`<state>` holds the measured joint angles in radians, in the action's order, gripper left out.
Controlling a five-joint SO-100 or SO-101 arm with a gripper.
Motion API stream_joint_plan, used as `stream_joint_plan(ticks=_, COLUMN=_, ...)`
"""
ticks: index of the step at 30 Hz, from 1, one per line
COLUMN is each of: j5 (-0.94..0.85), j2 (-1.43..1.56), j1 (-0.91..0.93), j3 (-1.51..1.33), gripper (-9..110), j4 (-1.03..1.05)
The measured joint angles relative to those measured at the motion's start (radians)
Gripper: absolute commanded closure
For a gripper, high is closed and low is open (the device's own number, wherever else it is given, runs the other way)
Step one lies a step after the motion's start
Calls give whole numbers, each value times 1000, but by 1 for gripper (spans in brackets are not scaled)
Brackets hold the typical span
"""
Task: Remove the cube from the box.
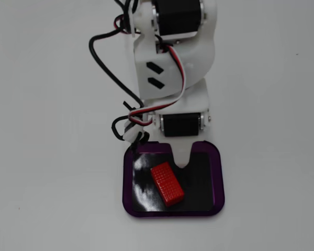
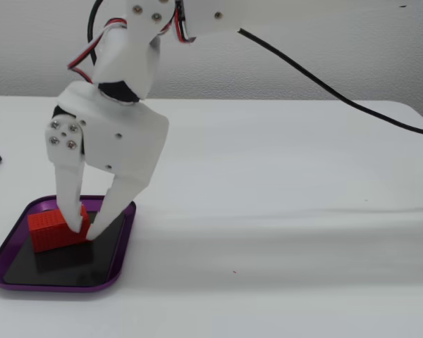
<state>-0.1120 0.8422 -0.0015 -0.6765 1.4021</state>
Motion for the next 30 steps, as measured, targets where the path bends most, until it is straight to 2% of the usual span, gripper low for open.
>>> stream_joint_plan(ticks=7, j5=2, j2=-2, j1=2, j3=2, gripper=100, j4=0)
stream_joint_plan(ticks=15, j5=37, j2=-2, j1=51, j3=2, gripper=84, j4=0)
stream_joint_plan(ticks=24, j5=150, j2=-2, j1=63, j3=8, gripper=84, j4=-14)
stream_joint_plan(ticks=30, j5=190, j2=-2, j1=80, j3=132, gripper=83, j4=-14)
